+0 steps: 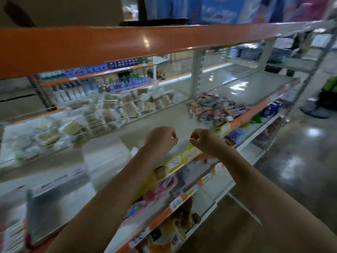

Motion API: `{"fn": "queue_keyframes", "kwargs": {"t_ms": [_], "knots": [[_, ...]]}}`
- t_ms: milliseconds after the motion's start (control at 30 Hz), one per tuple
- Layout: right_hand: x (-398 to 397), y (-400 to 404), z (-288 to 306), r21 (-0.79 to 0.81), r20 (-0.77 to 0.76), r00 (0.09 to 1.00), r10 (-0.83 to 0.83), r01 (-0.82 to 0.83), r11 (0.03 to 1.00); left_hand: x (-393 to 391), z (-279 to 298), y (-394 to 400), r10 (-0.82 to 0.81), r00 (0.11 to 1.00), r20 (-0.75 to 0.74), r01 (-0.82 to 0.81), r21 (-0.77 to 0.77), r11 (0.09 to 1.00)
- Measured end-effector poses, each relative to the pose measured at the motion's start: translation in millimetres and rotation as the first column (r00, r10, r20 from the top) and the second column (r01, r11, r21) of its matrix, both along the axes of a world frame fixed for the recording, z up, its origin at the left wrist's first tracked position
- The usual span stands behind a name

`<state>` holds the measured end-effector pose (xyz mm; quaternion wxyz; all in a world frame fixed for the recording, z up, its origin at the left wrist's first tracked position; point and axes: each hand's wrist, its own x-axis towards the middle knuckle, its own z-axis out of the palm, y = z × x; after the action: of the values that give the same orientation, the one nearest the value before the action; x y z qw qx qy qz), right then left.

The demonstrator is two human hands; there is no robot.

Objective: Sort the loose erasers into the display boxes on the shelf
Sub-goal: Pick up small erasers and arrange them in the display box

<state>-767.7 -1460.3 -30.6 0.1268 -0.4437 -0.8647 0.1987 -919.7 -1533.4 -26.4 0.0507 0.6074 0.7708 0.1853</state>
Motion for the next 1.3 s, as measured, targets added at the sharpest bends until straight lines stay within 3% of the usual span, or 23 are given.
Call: {"fn": "queue_keyframes", "kwargs": {"t_ms": [267,433,533,700,833,967,1100,1200,1300], "knots": [[90,93,-31,-0.032,0.049,0.987,-0.152,0.153,0.988,88,-21,112,-0.171,0.985,-0.028,0.17,-0.042,0.985],[113,144,-48,-0.016,0.042,0.976,-0.212,0.213,0.977,120,-32,185,-0.135,0.99,-0.028,0.134,-0.03,0.991],[115,185,-49,0.017,0.02,0.976,-0.218,0.218,0.976,112,-37,228,-0.077,0.997,-0.022,0.078,0.058,0.995],[101,254,-45,0.112,-0.038,0.984,-0.173,0.176,0.978,96,-52,278,-0.003,0.959,-0.285,-0.005,-0.025,1.0],[82,288,-59,0.161,-0.032,0.994,-0.105,0.109,0.981,94,-64,293,0.038,0.941,-0.336,-0.051,-0.029,0.998],[85,306,-71,0.162,-0.141,0.988,-0.058,0.081,0.984,92,-70,299,0.095,0.976,-0.197,-0.099,-0.013,0.995],[93,328,-65,0.045,-0.316,0.948,-0.04,0.057,0.997,95,-59,299,0.151,0.982,0.117,-0.166,0.141,0.976],[100,346,-54,-0.191,-0.461,0.885,-0.067,-0.026,0.981,104,-49,301,0.197,0.927,0.319,-0.262,0.174,0.949],[105,357,-44,-0.409,-0.61,0.787,-0.092,-0.213,0.887,114,-44,305,0.258,0.785,0.563,-0.424,0.184,0.887]]}}
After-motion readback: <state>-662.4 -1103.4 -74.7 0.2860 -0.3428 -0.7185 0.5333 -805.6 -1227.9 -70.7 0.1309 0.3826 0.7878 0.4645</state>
